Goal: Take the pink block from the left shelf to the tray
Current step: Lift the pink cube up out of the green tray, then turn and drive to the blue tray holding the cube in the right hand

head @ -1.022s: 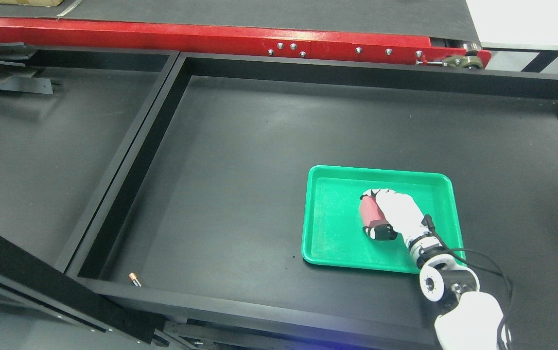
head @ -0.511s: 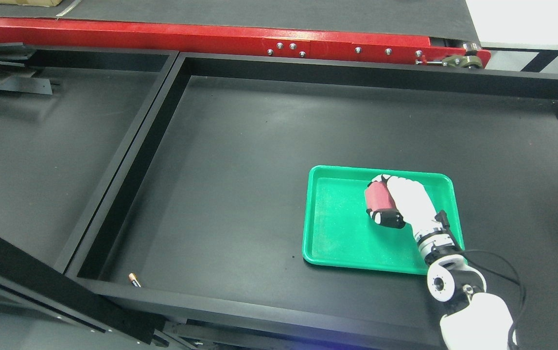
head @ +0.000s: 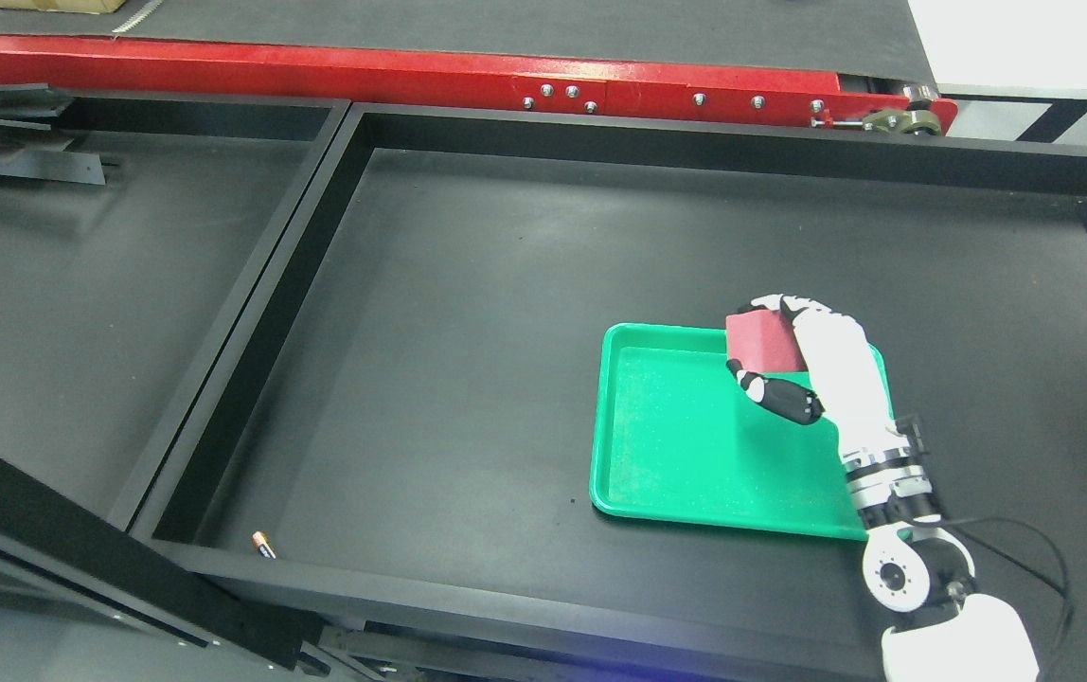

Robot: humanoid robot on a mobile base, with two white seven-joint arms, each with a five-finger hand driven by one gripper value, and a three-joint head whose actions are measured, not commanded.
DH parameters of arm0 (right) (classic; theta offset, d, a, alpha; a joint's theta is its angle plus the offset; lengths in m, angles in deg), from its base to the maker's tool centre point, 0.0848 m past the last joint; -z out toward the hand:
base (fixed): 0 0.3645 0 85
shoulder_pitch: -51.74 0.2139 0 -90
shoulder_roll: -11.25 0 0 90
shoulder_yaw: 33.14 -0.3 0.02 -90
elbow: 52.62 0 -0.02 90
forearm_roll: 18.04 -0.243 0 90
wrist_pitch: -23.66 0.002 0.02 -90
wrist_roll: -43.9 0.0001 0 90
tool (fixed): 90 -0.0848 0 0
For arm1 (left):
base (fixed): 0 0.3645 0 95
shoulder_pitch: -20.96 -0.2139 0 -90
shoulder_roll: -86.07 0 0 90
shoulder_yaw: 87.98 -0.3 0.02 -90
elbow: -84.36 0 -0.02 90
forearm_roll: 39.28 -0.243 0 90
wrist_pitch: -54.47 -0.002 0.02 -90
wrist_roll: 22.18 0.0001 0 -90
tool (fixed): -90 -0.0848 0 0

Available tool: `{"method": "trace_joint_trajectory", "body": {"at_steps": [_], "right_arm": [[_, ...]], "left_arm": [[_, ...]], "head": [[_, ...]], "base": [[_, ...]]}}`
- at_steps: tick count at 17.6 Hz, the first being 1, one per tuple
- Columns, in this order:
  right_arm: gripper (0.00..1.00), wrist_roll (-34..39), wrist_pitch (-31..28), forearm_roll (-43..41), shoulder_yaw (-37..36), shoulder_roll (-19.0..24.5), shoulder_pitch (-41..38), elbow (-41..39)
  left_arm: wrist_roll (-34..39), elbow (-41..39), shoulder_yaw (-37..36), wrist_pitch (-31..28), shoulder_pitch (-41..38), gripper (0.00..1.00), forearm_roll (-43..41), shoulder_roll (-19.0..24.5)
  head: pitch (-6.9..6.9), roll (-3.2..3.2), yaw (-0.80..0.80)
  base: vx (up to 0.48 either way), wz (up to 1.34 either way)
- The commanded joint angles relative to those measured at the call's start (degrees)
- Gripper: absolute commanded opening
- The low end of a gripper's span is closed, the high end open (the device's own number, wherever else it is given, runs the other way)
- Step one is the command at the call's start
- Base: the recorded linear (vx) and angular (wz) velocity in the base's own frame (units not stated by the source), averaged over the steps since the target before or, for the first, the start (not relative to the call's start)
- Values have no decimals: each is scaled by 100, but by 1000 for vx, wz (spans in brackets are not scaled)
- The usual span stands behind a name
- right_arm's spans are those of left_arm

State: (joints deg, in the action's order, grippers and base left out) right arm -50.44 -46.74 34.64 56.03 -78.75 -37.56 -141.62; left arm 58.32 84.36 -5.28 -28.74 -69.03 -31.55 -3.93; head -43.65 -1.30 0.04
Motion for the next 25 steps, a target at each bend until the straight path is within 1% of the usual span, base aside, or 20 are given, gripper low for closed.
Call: {"method": "trace_joint_trajectory", "body": {"at_steps": [1,6,11,18,25], "right_arm": [[2,-102,53,-373,-453,-101,-255,-469],[2,-93,53,-364,-392,-101,-229,-469],[2,-40,9,-355,-181,-101,-211,-460],[2,-31,0,-364,-172,-101,-299,-469],[2,-40,0,-373,-181,-101,-431,-469]], "left_arm": [[1,-100,0,-3,-115,100,0,100],[1,-100,0,-3,-115,100,0,100],[1,-100,0,-3,-115,100,0,100],[1,-100,0,-3,-115,100,0,100],[1,-100,0,-3,-115,100,0,100]], "head": [[0,0,0],[0,0,0],[0,0,0],[0,0,0],[0,0,0]], "base": [[-7,17],[-29,68],[-65,79],[-89,123],[-94,462]]}}
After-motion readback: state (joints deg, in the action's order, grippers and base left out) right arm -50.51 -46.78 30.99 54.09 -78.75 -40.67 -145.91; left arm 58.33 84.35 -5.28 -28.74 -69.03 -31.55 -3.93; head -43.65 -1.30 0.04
